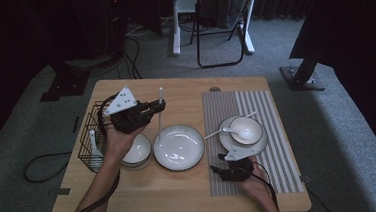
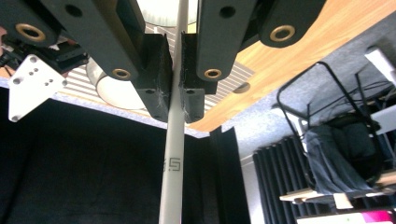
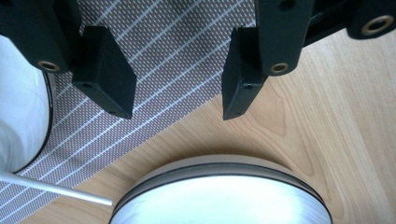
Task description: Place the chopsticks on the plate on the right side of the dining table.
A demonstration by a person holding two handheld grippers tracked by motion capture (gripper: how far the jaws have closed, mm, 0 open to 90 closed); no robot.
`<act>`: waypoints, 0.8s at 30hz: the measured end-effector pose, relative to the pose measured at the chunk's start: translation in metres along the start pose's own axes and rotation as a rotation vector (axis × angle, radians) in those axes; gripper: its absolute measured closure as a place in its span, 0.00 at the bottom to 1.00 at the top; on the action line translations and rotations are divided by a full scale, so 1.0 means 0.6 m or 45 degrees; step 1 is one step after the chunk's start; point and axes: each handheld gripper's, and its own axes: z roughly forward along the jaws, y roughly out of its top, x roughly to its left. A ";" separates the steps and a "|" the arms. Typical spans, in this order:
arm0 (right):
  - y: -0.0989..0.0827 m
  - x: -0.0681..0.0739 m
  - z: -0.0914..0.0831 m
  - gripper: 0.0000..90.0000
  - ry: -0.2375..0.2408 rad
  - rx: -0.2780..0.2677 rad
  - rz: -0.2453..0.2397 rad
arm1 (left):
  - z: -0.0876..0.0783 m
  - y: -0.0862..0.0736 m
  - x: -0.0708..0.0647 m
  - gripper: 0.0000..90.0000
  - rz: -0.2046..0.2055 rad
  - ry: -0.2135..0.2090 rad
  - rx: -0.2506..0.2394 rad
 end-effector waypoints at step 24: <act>0.017 0.013 0.002 0.48 0.043 -0.039 0.018 | 0.039 -0.004 -0.024 0.94 -0.021 -0.090 -0.016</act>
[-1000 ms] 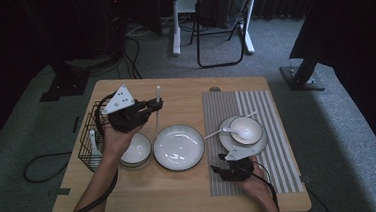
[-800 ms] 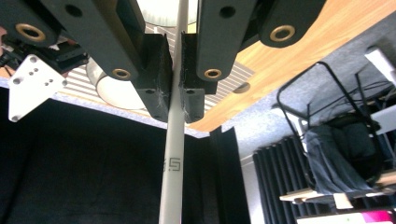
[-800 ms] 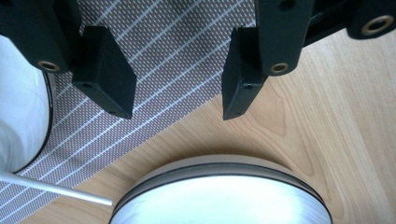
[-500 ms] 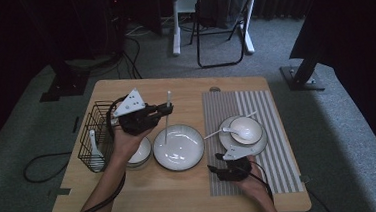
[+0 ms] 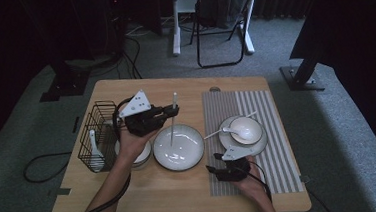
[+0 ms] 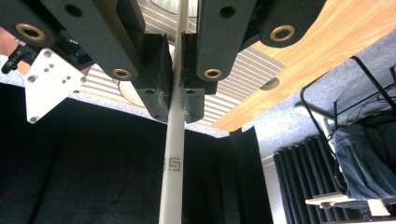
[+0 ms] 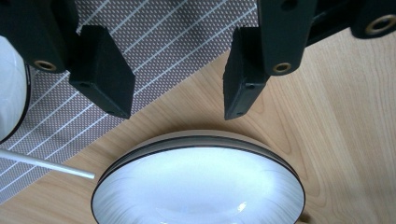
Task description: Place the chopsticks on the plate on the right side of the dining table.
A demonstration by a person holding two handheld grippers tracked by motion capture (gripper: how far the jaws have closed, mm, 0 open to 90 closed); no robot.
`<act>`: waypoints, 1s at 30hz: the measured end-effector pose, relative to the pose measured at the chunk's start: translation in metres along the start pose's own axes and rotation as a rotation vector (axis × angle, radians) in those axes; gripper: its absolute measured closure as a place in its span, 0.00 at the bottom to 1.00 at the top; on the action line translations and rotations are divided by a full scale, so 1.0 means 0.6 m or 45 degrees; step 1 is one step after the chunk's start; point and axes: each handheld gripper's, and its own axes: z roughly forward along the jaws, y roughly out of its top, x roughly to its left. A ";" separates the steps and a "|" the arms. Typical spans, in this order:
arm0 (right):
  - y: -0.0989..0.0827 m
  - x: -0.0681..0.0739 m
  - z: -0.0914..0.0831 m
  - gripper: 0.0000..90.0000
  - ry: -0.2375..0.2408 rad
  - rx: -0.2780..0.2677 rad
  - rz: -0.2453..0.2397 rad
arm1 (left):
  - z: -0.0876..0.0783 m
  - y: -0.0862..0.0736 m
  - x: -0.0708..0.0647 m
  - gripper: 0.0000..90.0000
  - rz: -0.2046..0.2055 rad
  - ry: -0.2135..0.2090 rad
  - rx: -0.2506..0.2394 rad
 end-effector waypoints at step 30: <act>0.026 0.015 0.015 0.63 0.052 0.005 -0.009 | 0.042 -0.006 -0.027 0.94 -0.037 -0.103 -0.039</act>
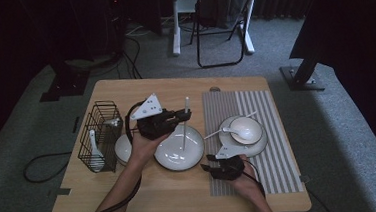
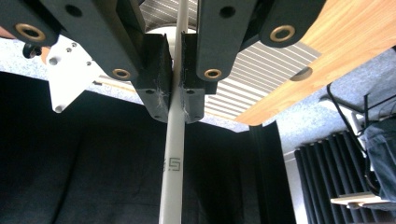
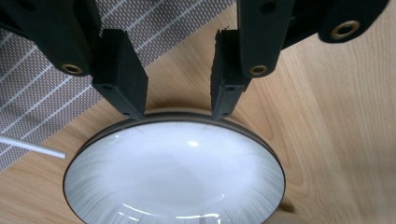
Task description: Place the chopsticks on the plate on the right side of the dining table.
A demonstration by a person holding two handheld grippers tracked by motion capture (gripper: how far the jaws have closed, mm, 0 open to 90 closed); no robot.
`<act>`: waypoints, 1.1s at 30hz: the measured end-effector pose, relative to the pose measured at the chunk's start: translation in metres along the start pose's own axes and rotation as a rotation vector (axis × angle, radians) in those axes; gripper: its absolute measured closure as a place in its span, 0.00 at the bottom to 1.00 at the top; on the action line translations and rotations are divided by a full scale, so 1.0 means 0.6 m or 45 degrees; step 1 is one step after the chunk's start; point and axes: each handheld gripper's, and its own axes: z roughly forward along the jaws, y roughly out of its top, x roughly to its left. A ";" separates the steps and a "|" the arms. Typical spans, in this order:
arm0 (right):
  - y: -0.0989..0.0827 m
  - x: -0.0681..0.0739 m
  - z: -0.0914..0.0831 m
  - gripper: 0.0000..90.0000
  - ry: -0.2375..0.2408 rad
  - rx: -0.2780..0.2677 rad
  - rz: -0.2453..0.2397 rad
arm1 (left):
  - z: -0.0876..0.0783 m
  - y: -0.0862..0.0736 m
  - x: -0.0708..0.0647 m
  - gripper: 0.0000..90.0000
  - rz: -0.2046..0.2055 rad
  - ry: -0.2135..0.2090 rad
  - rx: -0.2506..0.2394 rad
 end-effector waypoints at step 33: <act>0.029 -0.006 0.017 0.90 0.030 -0.133 0.079 | 0.055 -0.011 -0.029 0.94 -0.052 -0.130 -0.052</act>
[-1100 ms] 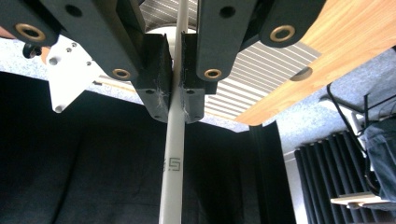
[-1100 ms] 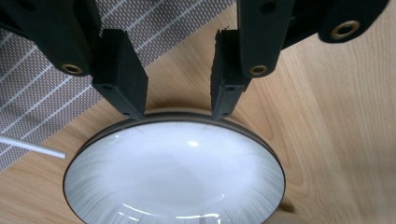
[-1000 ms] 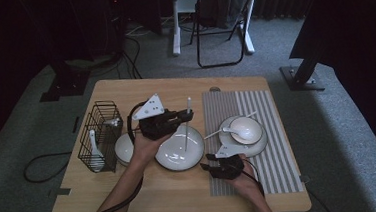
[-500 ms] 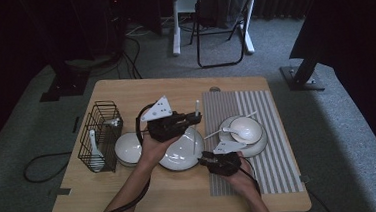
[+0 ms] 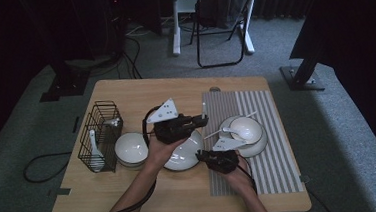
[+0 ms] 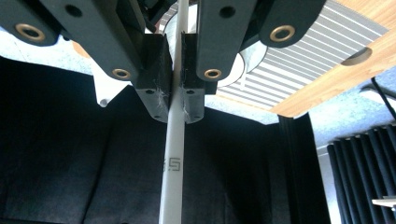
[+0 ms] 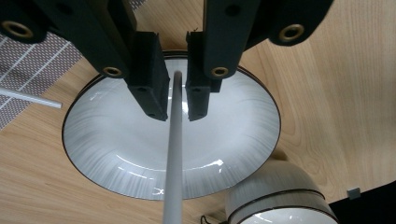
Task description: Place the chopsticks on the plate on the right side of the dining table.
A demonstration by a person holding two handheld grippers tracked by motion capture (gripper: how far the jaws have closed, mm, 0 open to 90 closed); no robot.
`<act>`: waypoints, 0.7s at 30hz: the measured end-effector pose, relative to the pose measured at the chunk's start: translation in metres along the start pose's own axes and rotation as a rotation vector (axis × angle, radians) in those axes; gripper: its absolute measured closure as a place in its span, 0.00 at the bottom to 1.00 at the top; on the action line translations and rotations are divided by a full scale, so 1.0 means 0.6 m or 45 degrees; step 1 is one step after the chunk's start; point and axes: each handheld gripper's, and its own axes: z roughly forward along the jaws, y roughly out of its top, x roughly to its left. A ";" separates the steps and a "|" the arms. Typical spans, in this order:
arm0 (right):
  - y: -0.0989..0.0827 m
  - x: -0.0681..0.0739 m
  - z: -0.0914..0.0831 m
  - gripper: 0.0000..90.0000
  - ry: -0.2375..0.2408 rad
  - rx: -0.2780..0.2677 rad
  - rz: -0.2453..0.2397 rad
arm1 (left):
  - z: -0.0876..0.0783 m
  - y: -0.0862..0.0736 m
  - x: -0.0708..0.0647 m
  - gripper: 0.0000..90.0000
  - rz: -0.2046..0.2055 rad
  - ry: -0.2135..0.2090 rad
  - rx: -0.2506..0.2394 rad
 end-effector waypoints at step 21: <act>0.002 0.008 -0.006 0.97 0.012 -0.010 -0.038 | 0.002 -0.016 0.004 0.83 -0.021 -0.003 0.017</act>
